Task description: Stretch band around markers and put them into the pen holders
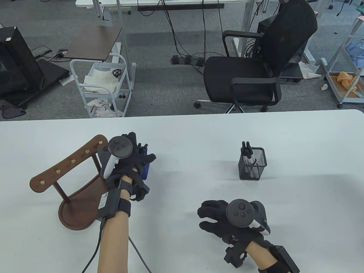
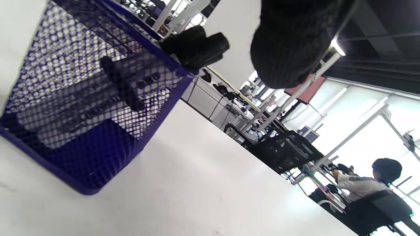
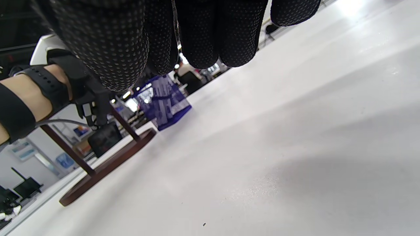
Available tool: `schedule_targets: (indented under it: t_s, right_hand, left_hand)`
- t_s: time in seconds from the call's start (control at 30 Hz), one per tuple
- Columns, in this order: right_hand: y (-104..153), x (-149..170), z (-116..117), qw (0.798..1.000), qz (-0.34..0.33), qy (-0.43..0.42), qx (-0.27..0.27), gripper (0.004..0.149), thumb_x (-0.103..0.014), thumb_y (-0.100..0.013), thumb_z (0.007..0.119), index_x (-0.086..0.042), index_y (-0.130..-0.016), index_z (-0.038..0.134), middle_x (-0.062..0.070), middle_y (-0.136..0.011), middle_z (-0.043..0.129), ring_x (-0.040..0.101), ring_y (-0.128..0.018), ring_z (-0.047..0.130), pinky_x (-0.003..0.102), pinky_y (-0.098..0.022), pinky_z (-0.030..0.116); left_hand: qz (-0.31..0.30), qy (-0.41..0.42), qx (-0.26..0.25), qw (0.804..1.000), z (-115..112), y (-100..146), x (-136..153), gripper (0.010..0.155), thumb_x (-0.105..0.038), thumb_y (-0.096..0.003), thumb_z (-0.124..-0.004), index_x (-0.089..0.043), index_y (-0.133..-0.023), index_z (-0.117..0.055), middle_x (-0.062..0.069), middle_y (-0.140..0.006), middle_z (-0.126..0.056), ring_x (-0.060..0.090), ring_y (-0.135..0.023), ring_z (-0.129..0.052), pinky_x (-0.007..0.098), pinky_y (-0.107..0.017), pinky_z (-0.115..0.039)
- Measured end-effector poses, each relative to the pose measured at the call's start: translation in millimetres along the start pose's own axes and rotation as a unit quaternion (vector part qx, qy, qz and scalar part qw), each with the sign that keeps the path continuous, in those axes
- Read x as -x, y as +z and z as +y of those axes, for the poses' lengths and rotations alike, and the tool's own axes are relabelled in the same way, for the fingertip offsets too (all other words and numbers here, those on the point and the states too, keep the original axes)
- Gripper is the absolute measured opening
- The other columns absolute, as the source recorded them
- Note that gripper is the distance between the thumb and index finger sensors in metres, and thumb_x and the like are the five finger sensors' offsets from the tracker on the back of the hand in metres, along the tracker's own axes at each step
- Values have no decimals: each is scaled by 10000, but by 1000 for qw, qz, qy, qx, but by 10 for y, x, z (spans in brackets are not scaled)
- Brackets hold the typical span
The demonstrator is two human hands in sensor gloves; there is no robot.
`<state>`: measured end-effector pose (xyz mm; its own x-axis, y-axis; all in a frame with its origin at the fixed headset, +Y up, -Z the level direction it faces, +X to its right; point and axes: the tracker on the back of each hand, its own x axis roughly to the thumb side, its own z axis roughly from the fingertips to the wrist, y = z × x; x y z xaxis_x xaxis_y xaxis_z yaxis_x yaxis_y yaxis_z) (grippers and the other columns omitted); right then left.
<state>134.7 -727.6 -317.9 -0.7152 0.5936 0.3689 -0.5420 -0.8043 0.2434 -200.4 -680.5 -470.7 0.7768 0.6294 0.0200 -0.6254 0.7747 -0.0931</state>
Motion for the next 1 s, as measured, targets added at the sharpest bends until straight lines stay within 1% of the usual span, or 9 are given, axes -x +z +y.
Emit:
schedule_targets:
  t_s: [0.13,0.2,0.27,0.37,0.5,0.57,0.73,0.83,1.0]
  right_hand:
    - [-2,-7,21,1000,3,1,-4,539,-406,-466,914,-271,-967,771,49,-1104,771,368,-998,734,632,-749,544]
    - [-1,-10,30,1000,5,1,-3,560,-433,-478,885,-280,-995,736,60,-1114,758,375,-1003,722,638,-747,546]
    - [3,-14,38,1000,7,0,-3,593,-473,-476,869,-282,-1016,716,77,-1136,725,388,-1017,695,651,-745,535]
    - [8,-26,50,1000,11,21,2,663,-514,-464,863,-278,-1052,670,90,-1169,680,406,-1044,646,673,-747,508]
    - [8,-32,79,999,21,43,9,751,-568,-455,839,-280,-1100,586,111,-1231,568,444,-1095,521,714,-749,435]
    - [3,-34,102,998,22,55,9,758,-592,-452,826,-299,-1106,578,106,-1251,527,451,-1116,464,729,-749,401]
    - [-27,-15,196,996,33,82,-14,830,-654,-430,812,-320,-1132,520,108,-1295,394,469,-1148,309,772,-728,314]
    - [-47,8,263,994,42,98,-39,912,-682,-415,806,-304,-1155,431,123,-1304,287,490,-1141,191,804,-698,258]
    - [-60,33,300,992,50,102,-49,932,-684,-415,803,-306,-1155,382,124,-1300,242,502,-1133,162,811,-690,243]
  left_hand:
    - [-59,-32,34,997,-108,299,-221,1004,-467,-525,-879,-124,-1175,-196,311,-1241,-86,539,-1077,24,731,-697,-26]
    - [-89,-42,41,994,-201,499,-301,960,-494,-545,-838,-136,-1184,-217,314,-1247,-98,569,-1082,-3,750,-699,-49]
    - [-113,-77,79,987,-339,748,-354,911,-524,-559,-793,-157,-1196,-254,322,-1253,-115,622,-1073,-29,772,-693,-66]
    - [-136,-118,111,977,-510,1044,-325,880,-570,-556,-766,-181,-1205,-317,324,-1265,-163,641,-1081,-69,799,-689,-98]
    - [-150,-138,109,973,-660,1323,-220,886,-624,-547,-747,-183,-1212,-363,310,-1278,-209,648,-1097,-99,842,-671,-126]
    - [-147,-158,100,971,-733,1448,-165,902,-652,-538,-745,-174,-1210,-381,310,-1283,-247,670,-1100,-160,865,-651,-154]
    - [-142,-204,99,964,-884,1629,-59,974,-736,-518,-709,-167,-1225,-354,315,-1293,-241,696,-1097,-170,893,-626,-182]
    - [-142,-232,132,953,-947,1651,-13,1024,-792,-512,-633,-179,-1242,-259,303,-1297,-97,638,-1101,-8,861,-613,-51]
    - [-145,-227,135,953,-973,1661,0,1014,-796,-513,-613,-197,-1242,-241,286,-1300,-83,612,-1111,3,842,-631,-39]
